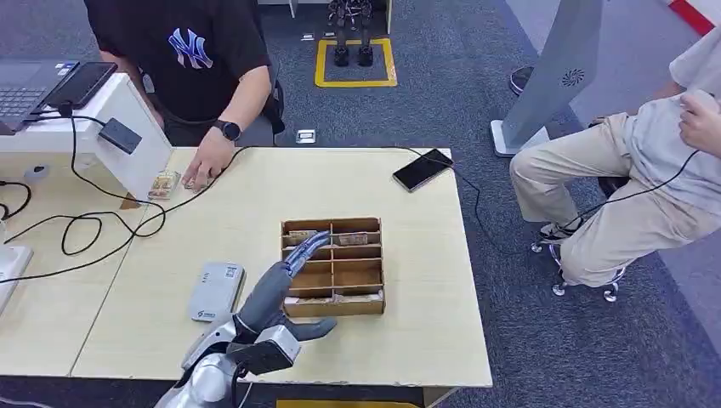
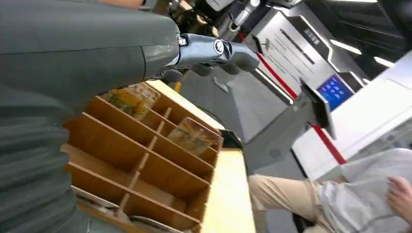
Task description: Pass the card to the sensor for recognition and then transmit it.
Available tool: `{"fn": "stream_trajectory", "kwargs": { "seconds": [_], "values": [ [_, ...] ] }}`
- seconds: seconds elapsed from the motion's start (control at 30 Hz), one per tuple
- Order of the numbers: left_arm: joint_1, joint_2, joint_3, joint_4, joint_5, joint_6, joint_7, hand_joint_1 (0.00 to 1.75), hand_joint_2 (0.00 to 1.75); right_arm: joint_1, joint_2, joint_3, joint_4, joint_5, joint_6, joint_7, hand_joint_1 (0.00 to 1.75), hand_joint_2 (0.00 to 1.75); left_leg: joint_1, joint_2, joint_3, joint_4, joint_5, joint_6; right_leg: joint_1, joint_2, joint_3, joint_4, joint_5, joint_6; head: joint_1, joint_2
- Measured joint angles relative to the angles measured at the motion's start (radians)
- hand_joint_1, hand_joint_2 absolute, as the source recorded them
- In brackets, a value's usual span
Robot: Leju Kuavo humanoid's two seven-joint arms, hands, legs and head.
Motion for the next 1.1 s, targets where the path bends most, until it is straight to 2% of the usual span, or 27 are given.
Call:
{"fn": "stream_trajectory", "kwargs": {
  "seconds": [0.3,0.63,0.87,0.97,1.1],
  "values": [
    [-0.001,0.028,0.0,0.028,-0.026,0.034,0.016,0.0,1.75,0.004,0.0,0.0,-0.002,0.015,0.0,0.004,0.0,1.75,0.0,0.0,0.0,0.0,0.0,0.0,0.0,0.0,0.0,0.0,0.0,0.0,0.0,0.0],
    [-0.003,0.053,0.0,0.055,-0.066,0.04,0.034,0.0,1.75,0.004,0.0,0.0,-0.004,0.026,0.0,0.003,0.0,1.75,0.0,0.0,0.0,0.0,0.0,0.0,0.0,0.0,0.0,0.0,0.0,0.0,0.0,0.0],
    [-0.018,0.081,0.0,0.071,-0.155,0.067,0.08,0.0,1.75,0.005,0.001,-0.001,-0.008,0.038,0.0,0.006,0.0,1.75,0.0,0.0,0.0,0.0,0.0,0.0,0.0,0.0,0.0,0.0,0.0,0.0,0.0,0.0],
    [-0.022,0.088,-0.002,0.077,-0.212,0.102,0.125,0.0,1.75,0.005,0.003,-0.001,-0.013,0.043,0.0,0.013,0.0,1.75,0.0,0.0,0.0,0.0,0.0,0.0,0.0,0.0,0.0,0.0,0.0,0.0,0.0,0.0],
    [-0.038,0.092,-0.017,0.088,-0.401,0.207,0.273,0.0,1.75,0.006,0.019,-0.001,-0.035,0.046,0.0,0.034,0.0,1.75,0.0,0.0,0.0,0.0,0.0,0.0,0.0,0.0,0.0,0.0,0.0,0.0,0.0,0.0]
  ]
}}
